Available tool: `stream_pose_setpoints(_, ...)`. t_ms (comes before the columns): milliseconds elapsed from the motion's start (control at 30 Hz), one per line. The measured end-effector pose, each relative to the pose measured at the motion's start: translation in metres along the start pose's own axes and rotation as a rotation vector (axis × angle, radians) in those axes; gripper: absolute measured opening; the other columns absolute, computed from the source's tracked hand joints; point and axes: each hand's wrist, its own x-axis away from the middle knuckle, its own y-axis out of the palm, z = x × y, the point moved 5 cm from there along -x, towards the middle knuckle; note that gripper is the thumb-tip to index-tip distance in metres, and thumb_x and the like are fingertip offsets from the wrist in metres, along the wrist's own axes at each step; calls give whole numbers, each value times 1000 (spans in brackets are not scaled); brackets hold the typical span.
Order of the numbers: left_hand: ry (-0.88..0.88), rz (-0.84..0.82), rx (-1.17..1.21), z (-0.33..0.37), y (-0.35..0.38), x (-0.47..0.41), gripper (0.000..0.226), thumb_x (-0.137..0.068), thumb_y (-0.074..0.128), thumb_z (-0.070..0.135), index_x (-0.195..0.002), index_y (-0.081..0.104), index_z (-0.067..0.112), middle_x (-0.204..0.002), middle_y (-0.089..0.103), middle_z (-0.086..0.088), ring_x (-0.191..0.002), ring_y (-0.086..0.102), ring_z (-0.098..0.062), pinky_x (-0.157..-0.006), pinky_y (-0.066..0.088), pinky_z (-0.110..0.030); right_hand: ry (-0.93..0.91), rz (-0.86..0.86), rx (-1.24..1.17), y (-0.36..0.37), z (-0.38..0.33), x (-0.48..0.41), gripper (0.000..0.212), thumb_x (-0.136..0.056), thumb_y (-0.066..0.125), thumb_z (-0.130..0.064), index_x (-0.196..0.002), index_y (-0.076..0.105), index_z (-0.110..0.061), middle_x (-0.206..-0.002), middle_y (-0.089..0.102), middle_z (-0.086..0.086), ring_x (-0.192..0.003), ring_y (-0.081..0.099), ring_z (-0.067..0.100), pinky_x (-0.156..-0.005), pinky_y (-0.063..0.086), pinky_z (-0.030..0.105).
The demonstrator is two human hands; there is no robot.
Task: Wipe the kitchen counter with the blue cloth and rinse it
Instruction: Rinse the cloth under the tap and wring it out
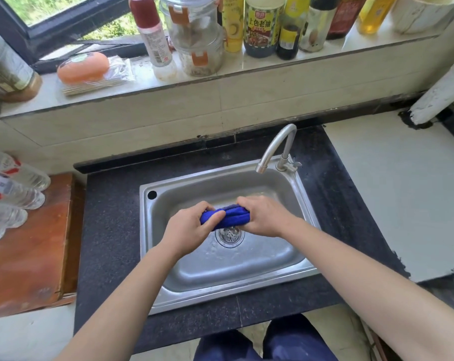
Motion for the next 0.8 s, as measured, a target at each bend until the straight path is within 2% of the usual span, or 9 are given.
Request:
stream_pose_setpoints(67, -102, -107, 297, -4, 7, 4, 22, -92, 56, 54, -96, 62, 33, -89, 67, 14, -81, 60, -4, -74, 44, -27, -32, 55, -43, 1, 5, 7, 37, -80, 72, -40, -109, 57, -25, -95, 59, 0, -90, 60, 26, -77, 50, 40)
stream_pose_setpoints(133, -172, -209, 555, -8, 13, 7, 28, -86, 61, 53, -102, 63, 31, -99, 68, 6, -83, 59, -3, -81, 43, -26, -57, 103, -81, 3, 7, 13, 52, -79, 75, -33, -127, 57, -22, -102, 56, 3, -93, 58, 23, -82, 50, 38)
stream_pose_setpoints(267, -309, -417, 826, -12, 23, 15, 62, -69, 79, 47, -121, 60, 18, -120, 65, -17, -95, 66, -18, -86, 53, -34, -86, 144, -118, 2, 4, 23, 61, -81, 70, -13, -138, 50, -20, -116, 48, 2, -96, 57, 22, -85, 52, 37)
stream_pose_setpoints(333, -353, -554, 937, -8, 27, 20, 56, -77, 80, 31, -124, 59, 8, -118, 67, -18, -102, 67, -26, -88, 56, -44, -126, 152, -92, 2, 1, 25, 64, -81, 67, -7, -140, 47, -22, -121, 44, 2, -95, 57, 24, -82, 54, 41)
stream_pose_setpoints(400, -356, -692, 973, 1, 25, 24, 49, -82, 74, 21, -123, 58, 1, -110, 68, -18, -103, 67, -32, -85, 57, -45, -183, 158, -47, 2, -3, 26, 68, -81, 67, -3, -142, 44, -24, -126, 42, 3, -100, 56, 25, -79, 55, 44)
stream_pose_setpoints(500, -340, -801, 927, 13, 20, 26, 53, -83, 70, 20, -129, 53, 0, -106, 67, -17, -96, 66, -35, -64, 52, -31, -305, 209, 31, -4, -15, 26, 67, -81, 66, -4, -141, 43, -23, -132, 44, 11, -110, 56, 29, -76, 57, 47)
stream_pose_setpoints(600, -314, -859, 880, 22, 12, 25, 48, -86, 65, 23, -129, 54, 4, -111, 67, -21, -87, 65, -33, -53, 43, -26, -405, 228, 95, -14, -22, 27, 65, -81, 67, -21, -142, 44, -17, -127, 51, 16, -107, 58, 30, -82, 56, 42)
stream_pose_setpoints(700, -289, -851, 855, 25, 3, 23, 42, -90, 61, 26, -129, 55, 11, -105, 69, -22, -76, 64, -27, -47, 36, -24, -453, 222, 137, -23, -23, 31, 72, -82, 66, -47, -141, 47, -11, -116, 55, 12, -94, 59, 25, -75, 52, 34)
stream_pose_setpoints(800, -306, -776, 906, 17, -4, 21, 46, -89, 64, 25, -129, 52, 8, -96, 66, -17, -76, 64, -28, -49, 41, -26, -448, 244, 167, -28, -18, 27, 69, -88, 63, -47, -142, 48, -7, -109, 59, 10, -88, 58, 23, -75, 53, 36)
